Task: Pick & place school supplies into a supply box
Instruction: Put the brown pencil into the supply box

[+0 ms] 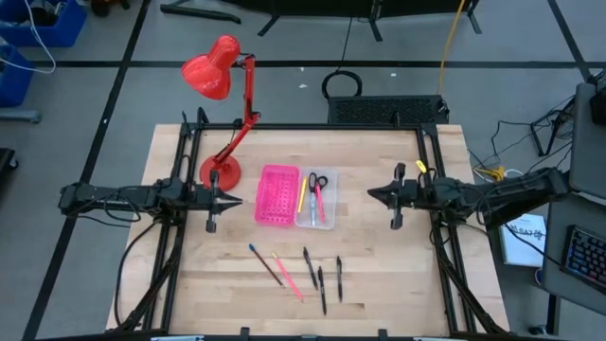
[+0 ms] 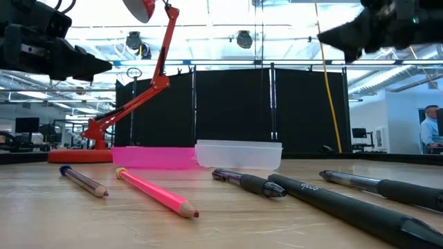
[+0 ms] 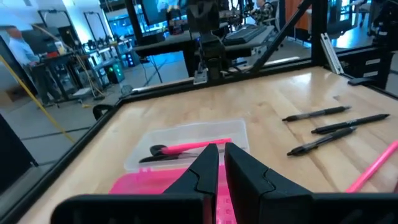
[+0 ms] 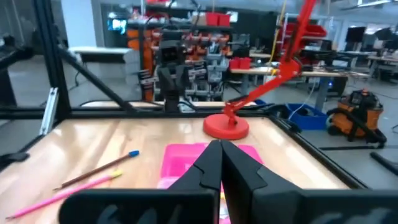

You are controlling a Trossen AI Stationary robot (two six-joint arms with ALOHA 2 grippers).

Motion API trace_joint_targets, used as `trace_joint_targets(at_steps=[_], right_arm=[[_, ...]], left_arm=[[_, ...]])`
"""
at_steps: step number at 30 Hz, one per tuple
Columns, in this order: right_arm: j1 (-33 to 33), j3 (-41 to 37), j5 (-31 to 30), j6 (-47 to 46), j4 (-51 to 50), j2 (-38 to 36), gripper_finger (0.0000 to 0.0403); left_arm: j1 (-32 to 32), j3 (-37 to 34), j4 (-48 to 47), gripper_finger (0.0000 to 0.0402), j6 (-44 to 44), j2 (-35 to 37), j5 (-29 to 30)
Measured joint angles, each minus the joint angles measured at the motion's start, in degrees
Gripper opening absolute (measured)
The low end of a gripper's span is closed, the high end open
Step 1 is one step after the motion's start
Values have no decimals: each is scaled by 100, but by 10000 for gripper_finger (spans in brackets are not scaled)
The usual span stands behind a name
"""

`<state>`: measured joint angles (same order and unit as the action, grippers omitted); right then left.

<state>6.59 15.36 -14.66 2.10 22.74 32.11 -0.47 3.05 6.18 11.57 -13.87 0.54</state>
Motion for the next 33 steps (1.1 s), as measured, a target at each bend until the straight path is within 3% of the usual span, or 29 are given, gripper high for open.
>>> trace_joint_targets(at_steps=[6, 13, 17, 24, 29, 33], right_arm=[[-13, -547, -4, -150, 291, -315, 0], [-15, -1041, 11, 279, 1088, -338, 0], [-12, -1242, 410, 711, 1651, -539, 0], [-13, -1260, 510, 760, 830, -1231, 0], [-13, -1265, 590, 960, 641, -1291, 0], [-12, -1269, 595, 1006, 588, -1289, 0]], left_arm=[[0, 0, 12, 37, -20, 1, 2], [0, 0, 89, 37, -869, 1, 4], [0, 0, 297, 37, -957, 1, -21], [0, 0, 418, 37, -1018, 0, -46], [0, 0, 244, 37, -1144, 1, -23], [-2, 0, 10, 37, -1660, -1, 584]])
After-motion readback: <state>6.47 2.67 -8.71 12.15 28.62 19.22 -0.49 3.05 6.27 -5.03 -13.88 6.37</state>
